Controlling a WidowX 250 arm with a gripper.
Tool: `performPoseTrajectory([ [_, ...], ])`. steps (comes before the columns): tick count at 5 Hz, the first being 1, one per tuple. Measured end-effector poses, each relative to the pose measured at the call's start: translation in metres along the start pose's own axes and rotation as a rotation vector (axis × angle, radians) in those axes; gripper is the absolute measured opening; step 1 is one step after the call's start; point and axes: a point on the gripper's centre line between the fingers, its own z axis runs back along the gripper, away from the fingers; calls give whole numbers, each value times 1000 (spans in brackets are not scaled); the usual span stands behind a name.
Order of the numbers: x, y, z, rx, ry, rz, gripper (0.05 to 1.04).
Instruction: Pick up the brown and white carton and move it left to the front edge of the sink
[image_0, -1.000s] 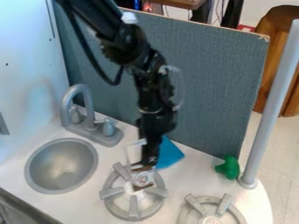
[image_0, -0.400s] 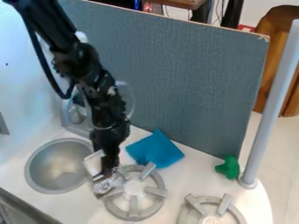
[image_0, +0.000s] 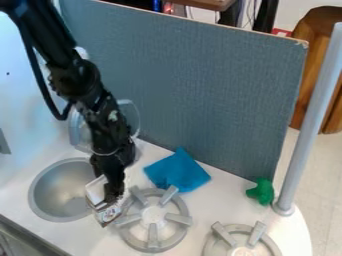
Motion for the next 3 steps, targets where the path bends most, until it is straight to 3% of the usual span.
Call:
performPoseTrajectory([
  [2,-26,3,-23,9,90,67,840],
  [3,-34,2,-23,13,153,85,824],
])
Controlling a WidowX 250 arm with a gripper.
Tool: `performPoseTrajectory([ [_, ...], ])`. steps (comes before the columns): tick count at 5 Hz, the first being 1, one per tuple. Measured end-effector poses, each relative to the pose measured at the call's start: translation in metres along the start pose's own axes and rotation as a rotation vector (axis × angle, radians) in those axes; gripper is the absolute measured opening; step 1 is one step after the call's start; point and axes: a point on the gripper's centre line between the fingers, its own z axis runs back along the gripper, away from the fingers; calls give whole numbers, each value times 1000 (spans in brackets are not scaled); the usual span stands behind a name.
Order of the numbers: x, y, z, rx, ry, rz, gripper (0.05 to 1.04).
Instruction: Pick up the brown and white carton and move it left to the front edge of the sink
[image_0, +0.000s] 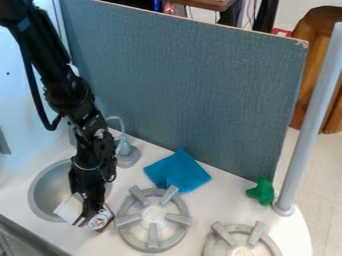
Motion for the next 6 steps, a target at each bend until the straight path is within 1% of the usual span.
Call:
performPoseTrajectory([
  [1,-11,-1,1,14,67,6,818],
  [2,-10,3,20,47,95,5,818],
  [3,-5,9,29,46,141,-2,818],
  [4,0,3,18,39,194,-43,818],
  [5,5,0,3,39,260,-82,818],
  [6,5,-1,-3,35,311,-89,818],
])
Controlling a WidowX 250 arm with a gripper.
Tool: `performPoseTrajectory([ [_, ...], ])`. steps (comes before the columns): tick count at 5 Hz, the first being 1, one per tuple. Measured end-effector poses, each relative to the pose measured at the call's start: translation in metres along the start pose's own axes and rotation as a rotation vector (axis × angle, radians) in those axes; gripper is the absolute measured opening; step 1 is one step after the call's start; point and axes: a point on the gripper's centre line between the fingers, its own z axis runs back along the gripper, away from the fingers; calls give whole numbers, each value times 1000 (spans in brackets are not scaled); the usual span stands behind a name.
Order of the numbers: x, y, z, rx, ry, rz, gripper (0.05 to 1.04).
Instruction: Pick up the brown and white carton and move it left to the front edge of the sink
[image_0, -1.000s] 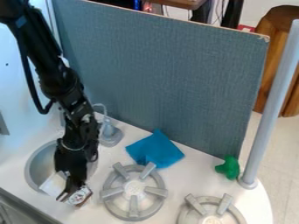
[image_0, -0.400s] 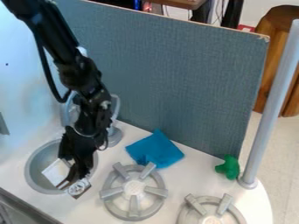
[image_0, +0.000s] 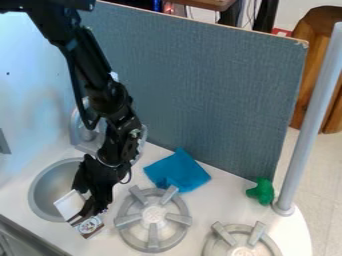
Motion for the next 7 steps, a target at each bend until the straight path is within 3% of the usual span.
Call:
performPoseTrajectory([
  [2,5,0,-1,-3,97,-19,863],
  [3,13,-2,-2,-5,99,-32,1014],
  [5,28,-5,8,-12,49,-28,1009],
  [6,38,-1,29,-30,-40,4,1009],
  [7,55,4,69,-47,-243,7,1009],
])
